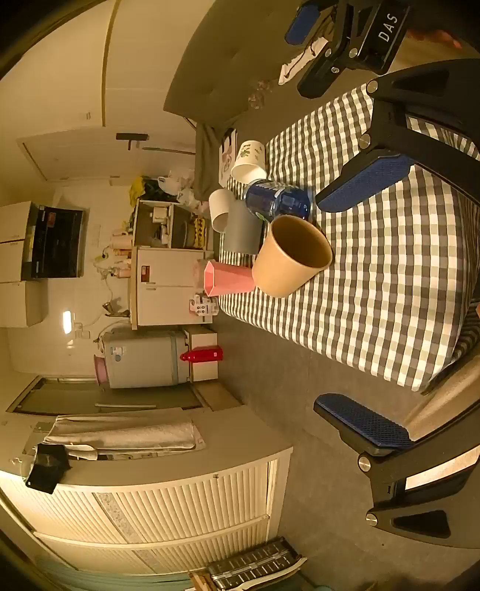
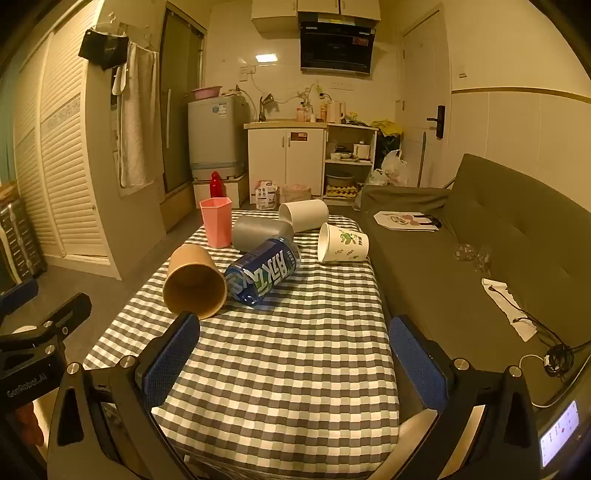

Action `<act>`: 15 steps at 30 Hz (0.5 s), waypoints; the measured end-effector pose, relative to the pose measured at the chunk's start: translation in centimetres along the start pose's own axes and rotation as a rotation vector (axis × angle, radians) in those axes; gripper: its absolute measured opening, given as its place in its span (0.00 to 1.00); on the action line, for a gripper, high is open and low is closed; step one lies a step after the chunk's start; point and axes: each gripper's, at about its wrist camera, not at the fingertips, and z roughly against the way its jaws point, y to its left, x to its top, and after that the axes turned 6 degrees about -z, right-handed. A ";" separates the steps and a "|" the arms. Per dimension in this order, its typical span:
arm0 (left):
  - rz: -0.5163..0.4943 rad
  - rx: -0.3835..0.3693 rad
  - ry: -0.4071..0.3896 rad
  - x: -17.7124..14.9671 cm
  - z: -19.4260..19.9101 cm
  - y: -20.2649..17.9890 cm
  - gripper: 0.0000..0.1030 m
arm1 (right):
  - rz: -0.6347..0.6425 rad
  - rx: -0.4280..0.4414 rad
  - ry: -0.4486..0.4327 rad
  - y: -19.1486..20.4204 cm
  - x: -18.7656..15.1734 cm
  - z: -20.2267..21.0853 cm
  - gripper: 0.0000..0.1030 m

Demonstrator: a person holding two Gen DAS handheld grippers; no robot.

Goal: Flip cup upside down

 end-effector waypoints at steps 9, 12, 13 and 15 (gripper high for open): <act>-0.011 0.007 -0.008 -0.2 -0.1 -0.4 0.99 | -0.002 0.001 -0.003 0.0 0.0 0.2 1.00; -0.010 0.003 -0.005 -0.1 -0.1 -0.3 0.99 | -0.001 0.001 -0.003 0.0 -0.1 0.1 1.00; -0.010 0.003 -0.005 -0.1 -0.1 -0.3 0.99 | -0.002 0.002 -0.003 0.0 -0.1 0.0 1.00; -0.009 0.003 -0.005 -0.1 0.0 -0.3 0.99 | 0.001 0.001 -0.002 0.0 -0.2 -0.1 1.00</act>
